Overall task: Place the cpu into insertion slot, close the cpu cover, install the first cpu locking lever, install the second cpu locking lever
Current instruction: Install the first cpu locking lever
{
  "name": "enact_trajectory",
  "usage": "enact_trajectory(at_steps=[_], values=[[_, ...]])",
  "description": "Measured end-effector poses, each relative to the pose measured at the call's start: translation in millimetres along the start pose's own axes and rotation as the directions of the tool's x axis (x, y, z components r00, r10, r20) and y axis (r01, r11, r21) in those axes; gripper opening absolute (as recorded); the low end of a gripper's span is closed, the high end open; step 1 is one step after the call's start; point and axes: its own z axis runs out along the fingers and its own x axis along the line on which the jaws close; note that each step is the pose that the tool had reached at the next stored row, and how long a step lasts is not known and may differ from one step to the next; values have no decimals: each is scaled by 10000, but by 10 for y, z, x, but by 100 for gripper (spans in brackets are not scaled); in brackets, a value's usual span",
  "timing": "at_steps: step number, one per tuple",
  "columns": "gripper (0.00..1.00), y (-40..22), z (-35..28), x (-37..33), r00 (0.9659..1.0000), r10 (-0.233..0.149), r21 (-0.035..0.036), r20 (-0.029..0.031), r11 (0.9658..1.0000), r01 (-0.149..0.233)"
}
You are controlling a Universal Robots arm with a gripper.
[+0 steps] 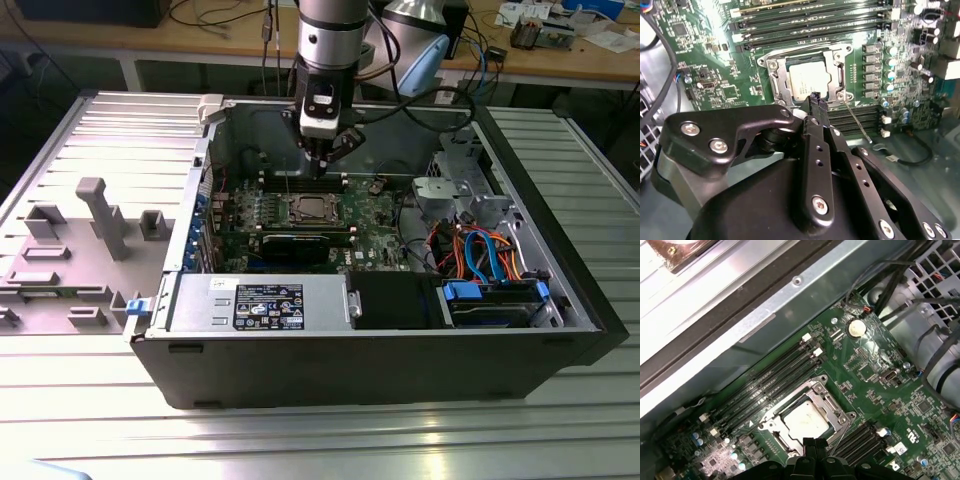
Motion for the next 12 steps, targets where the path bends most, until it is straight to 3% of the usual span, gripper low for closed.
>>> enact_trajectory(at_steps=[2, 3, 4, 8, 12], values=[[11, 1, 2, 0, 10000, -82, -42, 53, 10000, 82], [11, -2, 1, 2, 9998, -101, -106, 145, 9999, 102], [11, -4, 0, 5, 9997, -118, -159, 201, 9998, 122], [11, -3, 1, 5, 9984, -526, -177, 203, 9984, 530], [11, -3, 3, 5, 9928, -1180, -178, 216, 9928, 1183]])
